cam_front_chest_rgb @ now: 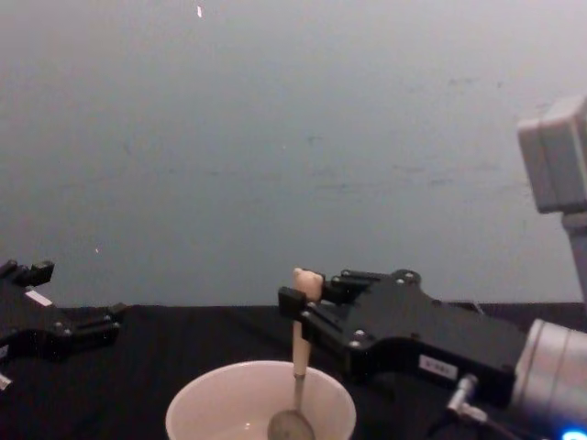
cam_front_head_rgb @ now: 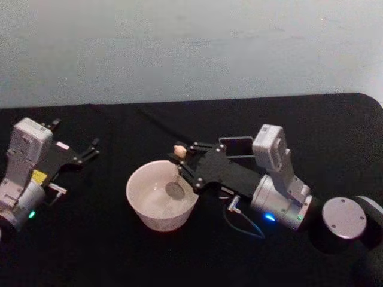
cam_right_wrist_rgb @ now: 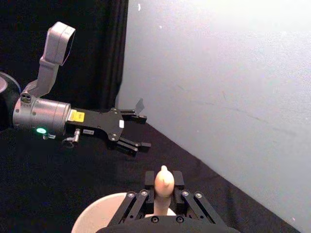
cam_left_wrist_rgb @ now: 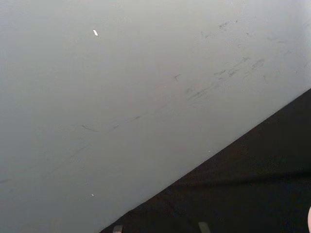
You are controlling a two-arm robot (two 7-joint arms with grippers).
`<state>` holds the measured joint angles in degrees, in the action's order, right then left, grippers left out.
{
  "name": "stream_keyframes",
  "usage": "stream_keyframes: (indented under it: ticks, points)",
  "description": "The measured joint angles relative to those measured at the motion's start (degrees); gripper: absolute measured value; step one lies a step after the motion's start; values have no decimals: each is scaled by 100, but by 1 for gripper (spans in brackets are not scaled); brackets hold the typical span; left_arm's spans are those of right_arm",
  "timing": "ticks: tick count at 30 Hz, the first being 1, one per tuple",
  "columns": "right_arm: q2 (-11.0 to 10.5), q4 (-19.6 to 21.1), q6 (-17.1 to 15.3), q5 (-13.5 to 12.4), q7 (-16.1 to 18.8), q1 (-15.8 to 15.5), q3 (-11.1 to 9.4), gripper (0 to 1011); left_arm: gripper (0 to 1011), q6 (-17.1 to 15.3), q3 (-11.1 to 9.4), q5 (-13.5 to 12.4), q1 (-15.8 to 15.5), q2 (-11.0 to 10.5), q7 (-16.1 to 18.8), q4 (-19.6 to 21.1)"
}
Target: Pick up the stirring spoon with one hand, stir inside the cup, then place it back in its original position.
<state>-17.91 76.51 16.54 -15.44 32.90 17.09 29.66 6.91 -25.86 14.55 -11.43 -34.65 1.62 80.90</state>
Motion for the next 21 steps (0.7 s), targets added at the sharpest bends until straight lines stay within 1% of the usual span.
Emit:
stream_keyframes:
  ticks: [4, 7, 10, 16, 21]
  points:
    - [-114, 166, -39, -69, 52, -113, -52, 215, 1001, 0, 0, 0, 0, 0, 0, 0]
    - [-238, 385, -79, -180, 135, -253, -86, 215, 1001, 0, 0, 1, 0, 0, 0, 0]
    - [-315, 545, -113, -279, 222, -351, -86, 215, 1001, 0, 0, 0, 0, 0, 0, 0]
    - [-352, 689, -148, -353, 313, -448, 10, 215, 1001, 0, 0, 0, 0, 0, 0, 0]
    - [-275, 670, -156, -354, 321, -417, 116, 215, 1001, 0, 0, 0, 0, 0, 0, 0]
